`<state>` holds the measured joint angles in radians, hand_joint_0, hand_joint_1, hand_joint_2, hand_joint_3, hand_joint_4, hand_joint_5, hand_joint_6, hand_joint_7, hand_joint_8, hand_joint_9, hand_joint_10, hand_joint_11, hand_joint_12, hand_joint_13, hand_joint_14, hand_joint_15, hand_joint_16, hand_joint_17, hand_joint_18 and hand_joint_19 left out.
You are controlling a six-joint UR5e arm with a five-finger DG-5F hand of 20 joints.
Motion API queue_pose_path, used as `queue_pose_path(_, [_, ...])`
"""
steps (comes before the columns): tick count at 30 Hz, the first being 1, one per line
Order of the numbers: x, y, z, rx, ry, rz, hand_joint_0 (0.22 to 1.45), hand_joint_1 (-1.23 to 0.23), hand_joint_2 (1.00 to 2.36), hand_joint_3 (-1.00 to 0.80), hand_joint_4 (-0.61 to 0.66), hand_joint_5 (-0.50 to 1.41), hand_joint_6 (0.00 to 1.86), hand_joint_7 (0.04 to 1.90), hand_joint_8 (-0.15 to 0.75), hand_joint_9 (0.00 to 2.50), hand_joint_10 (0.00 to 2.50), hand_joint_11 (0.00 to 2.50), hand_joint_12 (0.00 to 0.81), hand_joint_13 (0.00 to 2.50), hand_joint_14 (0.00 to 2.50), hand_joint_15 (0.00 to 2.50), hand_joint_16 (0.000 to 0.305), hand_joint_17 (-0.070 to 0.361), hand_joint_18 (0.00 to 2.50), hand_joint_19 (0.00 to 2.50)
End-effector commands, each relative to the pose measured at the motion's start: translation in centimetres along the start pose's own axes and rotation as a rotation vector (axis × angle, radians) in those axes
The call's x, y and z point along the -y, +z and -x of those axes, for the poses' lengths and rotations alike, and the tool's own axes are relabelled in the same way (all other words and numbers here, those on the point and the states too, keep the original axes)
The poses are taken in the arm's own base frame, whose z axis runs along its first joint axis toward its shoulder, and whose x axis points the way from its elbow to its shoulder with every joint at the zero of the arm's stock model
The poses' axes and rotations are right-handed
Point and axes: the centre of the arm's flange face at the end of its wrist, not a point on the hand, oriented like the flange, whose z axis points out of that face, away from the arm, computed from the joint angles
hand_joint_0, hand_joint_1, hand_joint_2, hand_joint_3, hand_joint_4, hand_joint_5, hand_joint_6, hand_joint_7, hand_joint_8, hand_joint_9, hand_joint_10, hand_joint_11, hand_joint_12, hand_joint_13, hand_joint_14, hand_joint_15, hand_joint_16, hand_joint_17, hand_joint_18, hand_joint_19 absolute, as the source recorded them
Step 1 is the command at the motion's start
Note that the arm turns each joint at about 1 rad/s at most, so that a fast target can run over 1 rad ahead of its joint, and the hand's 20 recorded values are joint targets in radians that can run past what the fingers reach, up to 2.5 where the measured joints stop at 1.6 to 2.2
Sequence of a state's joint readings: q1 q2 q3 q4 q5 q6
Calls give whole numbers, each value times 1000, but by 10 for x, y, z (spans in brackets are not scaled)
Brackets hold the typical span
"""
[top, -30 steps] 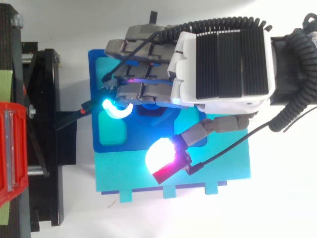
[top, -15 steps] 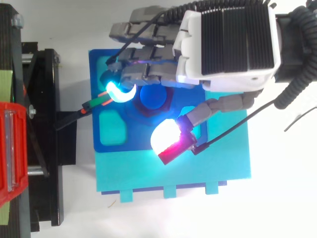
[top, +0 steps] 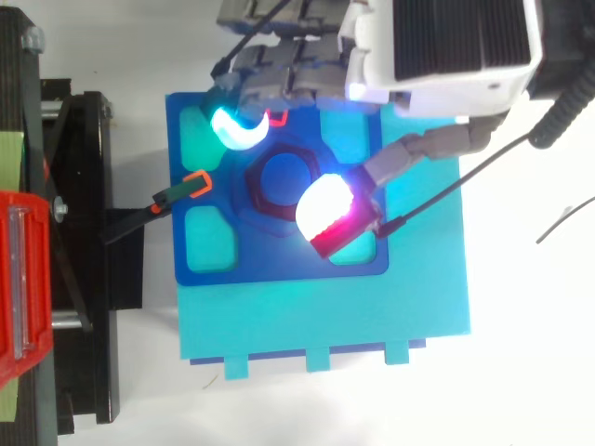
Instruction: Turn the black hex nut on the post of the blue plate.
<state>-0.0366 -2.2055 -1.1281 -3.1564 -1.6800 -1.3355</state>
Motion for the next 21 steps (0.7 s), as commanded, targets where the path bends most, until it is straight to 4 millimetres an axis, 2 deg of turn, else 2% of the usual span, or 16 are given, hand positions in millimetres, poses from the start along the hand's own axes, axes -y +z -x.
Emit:
queue_pose_path(1, [5,-2,5,6,-1,7,522,-315,1000,-500,267,-185,502,755,262,447,0,0,214,282,0,0,21,47,57,226])
queue_pose_path(3, [1,1,12,20,-3,14,522,-316,1000,-500,268,-185,502,756,264,447,0,0,215,285,0,0,21,47,59,225])
queue_pose_path(8, [-8,4,16,33,-6,18,523,-317,1000,-500,269,-185,502,758,266,451,0,0,219,292,0,7,21,48,65,232])
queue_pose_path(21, [-48,17,11,46,2,30,523,-321,1000,-500,267,-186,502,753,266,453,0,0,223,299,0,13,22,49,71,241])
